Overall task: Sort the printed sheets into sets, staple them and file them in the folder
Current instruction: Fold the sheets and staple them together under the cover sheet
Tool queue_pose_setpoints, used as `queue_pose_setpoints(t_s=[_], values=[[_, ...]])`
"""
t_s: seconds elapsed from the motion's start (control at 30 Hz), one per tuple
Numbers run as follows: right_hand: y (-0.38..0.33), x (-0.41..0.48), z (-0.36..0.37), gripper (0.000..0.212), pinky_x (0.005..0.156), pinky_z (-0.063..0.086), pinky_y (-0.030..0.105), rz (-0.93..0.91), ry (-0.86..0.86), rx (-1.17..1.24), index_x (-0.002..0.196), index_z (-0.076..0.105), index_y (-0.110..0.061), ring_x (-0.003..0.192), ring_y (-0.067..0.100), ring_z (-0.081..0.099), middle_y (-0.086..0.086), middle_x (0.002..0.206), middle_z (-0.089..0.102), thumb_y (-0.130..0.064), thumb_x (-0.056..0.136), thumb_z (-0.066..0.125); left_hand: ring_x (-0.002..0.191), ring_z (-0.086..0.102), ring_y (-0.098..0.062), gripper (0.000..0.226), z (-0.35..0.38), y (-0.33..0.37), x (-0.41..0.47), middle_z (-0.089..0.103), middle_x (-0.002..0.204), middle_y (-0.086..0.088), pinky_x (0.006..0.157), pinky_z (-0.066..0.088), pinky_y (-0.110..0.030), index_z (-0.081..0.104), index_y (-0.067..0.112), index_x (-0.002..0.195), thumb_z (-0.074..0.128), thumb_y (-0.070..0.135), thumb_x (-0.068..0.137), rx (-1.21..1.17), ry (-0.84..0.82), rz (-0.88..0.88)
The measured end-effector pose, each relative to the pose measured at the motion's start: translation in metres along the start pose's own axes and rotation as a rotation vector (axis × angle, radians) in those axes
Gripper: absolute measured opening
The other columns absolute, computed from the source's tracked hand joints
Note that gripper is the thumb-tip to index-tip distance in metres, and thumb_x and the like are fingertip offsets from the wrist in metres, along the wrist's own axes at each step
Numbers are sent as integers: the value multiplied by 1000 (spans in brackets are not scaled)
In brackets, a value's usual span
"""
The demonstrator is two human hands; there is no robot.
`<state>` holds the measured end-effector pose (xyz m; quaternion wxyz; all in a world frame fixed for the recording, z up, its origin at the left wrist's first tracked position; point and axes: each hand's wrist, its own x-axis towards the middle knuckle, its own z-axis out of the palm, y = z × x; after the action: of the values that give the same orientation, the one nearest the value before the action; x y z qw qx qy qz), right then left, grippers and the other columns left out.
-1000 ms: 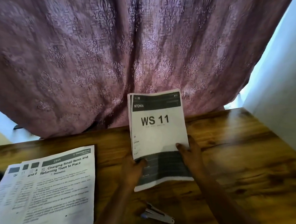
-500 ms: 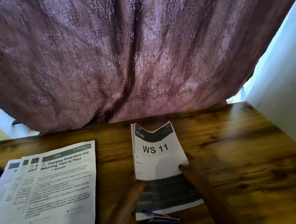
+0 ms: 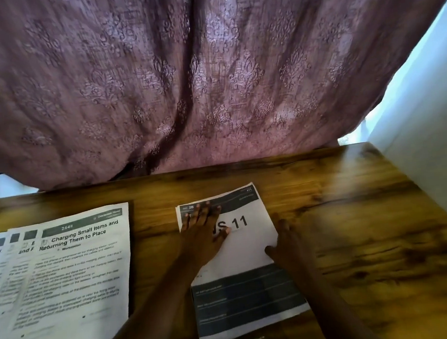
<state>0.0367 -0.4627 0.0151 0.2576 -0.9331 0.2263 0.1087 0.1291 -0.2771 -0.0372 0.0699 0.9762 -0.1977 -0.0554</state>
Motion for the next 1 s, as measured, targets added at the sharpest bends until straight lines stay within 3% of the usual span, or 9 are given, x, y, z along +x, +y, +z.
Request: queue_pose_setpoints(t_s=[0.1, 0.2, 0.4, 0.6, 0.67, 0.73, 0.83, 0.9, 1.0], values=[[-5, 25, -7, 77, 112, 25, 38, -254, 138, -100, 149, 14, -16, 139, 27, 26, 8, 153, 24, -31, 89, 61, 149, 0, -22, 107, 9, -3, 0, 3, 162, 2, 120, 5, -46, 7, 34, 153, -28, 81, 64, -28, 17, -15], [-20, 59, -13, 74, 118, 13, 39, -430, 74, -186, 151, 8, -18, 144, 23, 15, 5, 158, 15, -36, 94, 52, 148, -3, -22, 99, 9, -2, 1, 0, 162, 3, 120, 2, -46, 5, 35, 153, -17, 82, 69, -42, 16, -21], [-18, 85, 5, 73, 116, 22, 40, -450, 5, -243, 150, 11, -15, 141, 26, 26, 8, 155, 25, -39, 94, 52, 148, -5, -20, 78, 14, -4, 5, 2, 162, 2, 117, -3, -42, 9, 33, 153, -1, 68, 84, -48, 36, -35], [-29, 66, 5, 59, 90, 43, 27, -286, 201, 425, 141, 36, -17, 119, 24, 53, 7, 133, 51, -29, 89, 63, 148, -2, -13, 98, 8, -4, 1, 7, 161, 6, 116, -7, -33, 8, 30, 153, -23, 75, 71, -209, 70, -76], [-31, 59, 2, 61, 95, 42, 27, -353, 212, 257, 147, 27, -19, 125, 23, 49, 8, 143, 43, -26, 94, 56, 148, 1, -15, 100, 3, -3, -3, 8, 161, 4, 118, -5, -34, 0, 34, 151, -25, 80, 67, -345, 79, -95], [-29, 55, 2, 58, 106, 34, 31, -577, 181, -168, 149, 22, -19, 134, 24, 38, 9, 151, 33, -23, 98, 48, 147, 14, -22, 85, 2, -6, -4, 17, 159, -2, 121, 10, -45, -5, 38, 147, -16, 80, 73, -504, 129, -70], [-20, 52, 6, 58, 114, 2, 29, -852, -40, -401, 150, 18, -23, 145, 21, 16, 4, 158, 17, -29, 99, 45, 145, 21, -26, 71, 3, -10, -3, 24, 157, -5, 119, 17, -47, 2, 40, 143, 2, 78, 83, -705, 182, -39], [-15, 50, 8, 57, 110, -4, 21, -865, -161, -294, 148, 24, -26, 144, 12, 14, -3, 157, 20, -42, 97, 43, 147, 12, -22, 73, 1, -11, -1, 18, 159, -2, 120, 11, -45, 7, 40, 146, 9, 77, 83, -554, 107, -44], [-20, 54, 4, 44, 108, 14, 20, -668, -147, 61, 141, 39, -27, 139, 14, 29, -2, 149, 38, -40, 99, 40, 148, -1, -20, 77, 2, -10, 4, 6, 161, 0, 120, 2, -42, 15, 39, 150, 5, 72, 81, -200, 12, -5]])
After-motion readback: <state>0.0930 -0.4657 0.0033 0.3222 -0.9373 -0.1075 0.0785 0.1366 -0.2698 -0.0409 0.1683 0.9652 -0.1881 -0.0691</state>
